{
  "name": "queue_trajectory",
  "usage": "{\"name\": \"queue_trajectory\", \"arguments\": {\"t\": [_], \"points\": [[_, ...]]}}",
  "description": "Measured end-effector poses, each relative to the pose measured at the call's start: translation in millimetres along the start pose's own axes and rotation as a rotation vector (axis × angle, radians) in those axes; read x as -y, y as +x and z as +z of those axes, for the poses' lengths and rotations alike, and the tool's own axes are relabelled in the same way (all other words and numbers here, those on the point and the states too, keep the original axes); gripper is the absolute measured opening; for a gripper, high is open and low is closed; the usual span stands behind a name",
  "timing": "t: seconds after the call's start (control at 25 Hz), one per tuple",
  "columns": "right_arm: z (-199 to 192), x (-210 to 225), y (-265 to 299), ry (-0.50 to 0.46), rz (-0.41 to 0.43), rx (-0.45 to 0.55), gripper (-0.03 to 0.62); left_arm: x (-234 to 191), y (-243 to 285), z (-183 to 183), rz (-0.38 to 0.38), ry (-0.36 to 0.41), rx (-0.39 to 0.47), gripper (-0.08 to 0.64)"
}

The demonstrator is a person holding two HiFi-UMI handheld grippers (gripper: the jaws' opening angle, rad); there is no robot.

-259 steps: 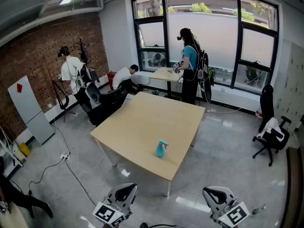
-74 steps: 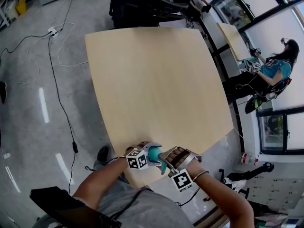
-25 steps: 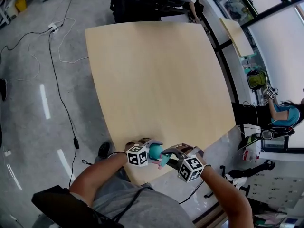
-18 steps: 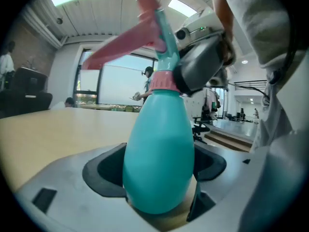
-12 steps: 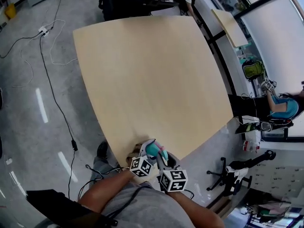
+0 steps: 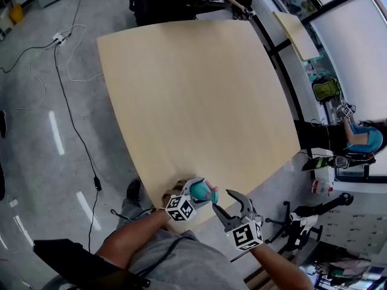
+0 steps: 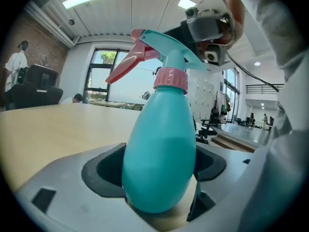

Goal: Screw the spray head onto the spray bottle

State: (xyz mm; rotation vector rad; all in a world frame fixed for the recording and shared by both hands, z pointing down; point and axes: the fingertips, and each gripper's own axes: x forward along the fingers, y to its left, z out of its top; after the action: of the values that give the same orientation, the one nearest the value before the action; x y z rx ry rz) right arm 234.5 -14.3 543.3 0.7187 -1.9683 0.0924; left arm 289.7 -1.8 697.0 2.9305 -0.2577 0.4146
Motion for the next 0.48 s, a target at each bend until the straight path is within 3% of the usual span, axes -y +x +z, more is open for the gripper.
{"name": "queue_trajectory", "arguments": {"t": [0.16,0.2,0.24,0.36,0.44,0.48], "points": [[-5.4,-27.0,-16.8,-1.061,0.164,-0.07,0.235,10.4,-2.5,-2.5,-0.134,0.038,-0.02,0.385],[-10.5,-31.7,-14.9,-1.244,0.189,-0.081,0.235,12.7,-3.0,-2.4,-0.156,0.045,-0.023,0.385],[-15.4,-36.0,-10.2,-1.356,0.219,-0.087,0.235,14.2,-3.4,-2.2,-0.172,0.05,-0.026,0.385],[-31.0,-44.5,15.3,-1.53,0.31,-0.126,0.235,16.4,-3.3,-2.4,-0.195,0.054,-0.03,0.385],[-34.1,-46.5,35.2,-1.556,0.34,-0.147,0.232,15.8,-3.3,-2.6,-0.197,0.056,-0.029,0.385],[-29.6,-49.9,43.3,-1.51,0.348,-0.136,0.227,15.2,-3.4,-2.4,-0.195,0.057,-0.027,0.385]]}}
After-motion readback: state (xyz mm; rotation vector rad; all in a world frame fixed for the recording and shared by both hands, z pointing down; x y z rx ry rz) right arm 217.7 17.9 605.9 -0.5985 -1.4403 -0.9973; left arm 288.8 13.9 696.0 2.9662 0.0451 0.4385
